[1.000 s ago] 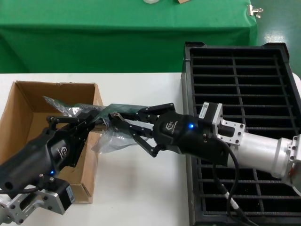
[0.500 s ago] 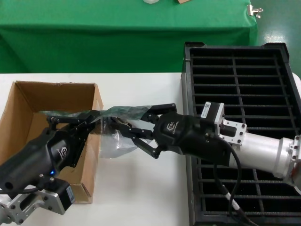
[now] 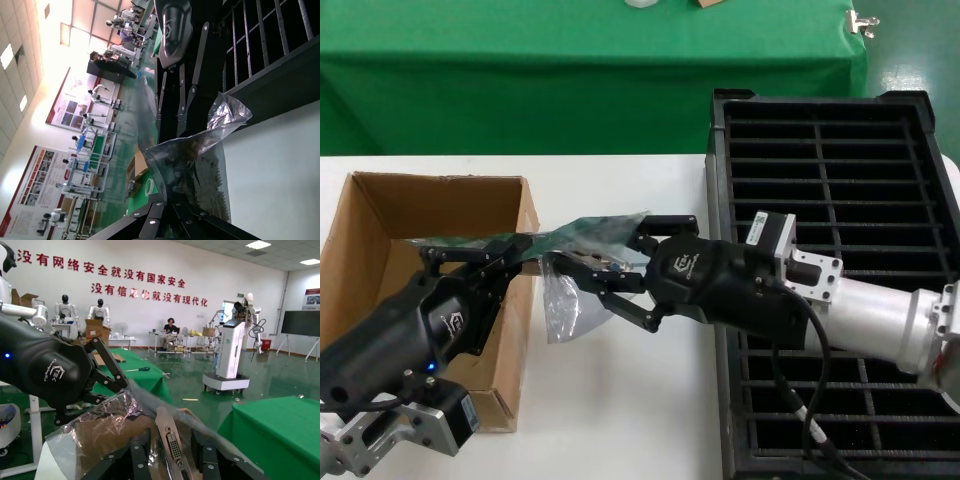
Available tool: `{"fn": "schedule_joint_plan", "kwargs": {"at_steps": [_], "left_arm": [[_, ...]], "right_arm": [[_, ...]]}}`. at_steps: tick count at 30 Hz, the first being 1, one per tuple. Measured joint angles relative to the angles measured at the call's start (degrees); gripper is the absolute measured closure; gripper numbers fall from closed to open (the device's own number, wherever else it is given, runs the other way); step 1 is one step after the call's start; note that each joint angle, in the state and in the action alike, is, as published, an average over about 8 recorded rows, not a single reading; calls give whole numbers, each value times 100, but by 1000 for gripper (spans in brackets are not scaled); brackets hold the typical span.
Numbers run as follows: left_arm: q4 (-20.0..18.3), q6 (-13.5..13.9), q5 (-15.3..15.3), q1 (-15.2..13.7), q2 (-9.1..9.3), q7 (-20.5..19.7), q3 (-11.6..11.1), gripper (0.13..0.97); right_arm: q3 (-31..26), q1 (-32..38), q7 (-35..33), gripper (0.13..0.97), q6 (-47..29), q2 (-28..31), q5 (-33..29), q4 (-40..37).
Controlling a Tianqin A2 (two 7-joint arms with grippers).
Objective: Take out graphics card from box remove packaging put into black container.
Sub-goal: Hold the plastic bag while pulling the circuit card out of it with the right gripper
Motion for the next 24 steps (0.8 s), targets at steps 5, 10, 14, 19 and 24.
{"fn": "schedule_joint_plan", "kwargs": {"at_steps": [5, 10, 14, 19, 24], "left_arm": [[0, 0, 0, 0, 0, 0, 0, 958], [0, 0, 0, 0, 0, 0, 0, 958], [0, 0, 0, 0, 0, 0, 0, 958], [0, 0, 0, 0, 0, 0, 0, 958], [0, 0, 0, 0, 0, 0, 0, 958]], "right_arm": [[-17, 29, -8, 776, -13, -28, -12, -47], [-26, 48, -17, 821, -31, -40, -18, -78], [-29, 52, -21, 866, -40, -41, -22, -83], [-21, 40, -11, 886, -44, -21, -21, -45], [-3, 9, 31, 906, -48, 36, -11, 70]]}}
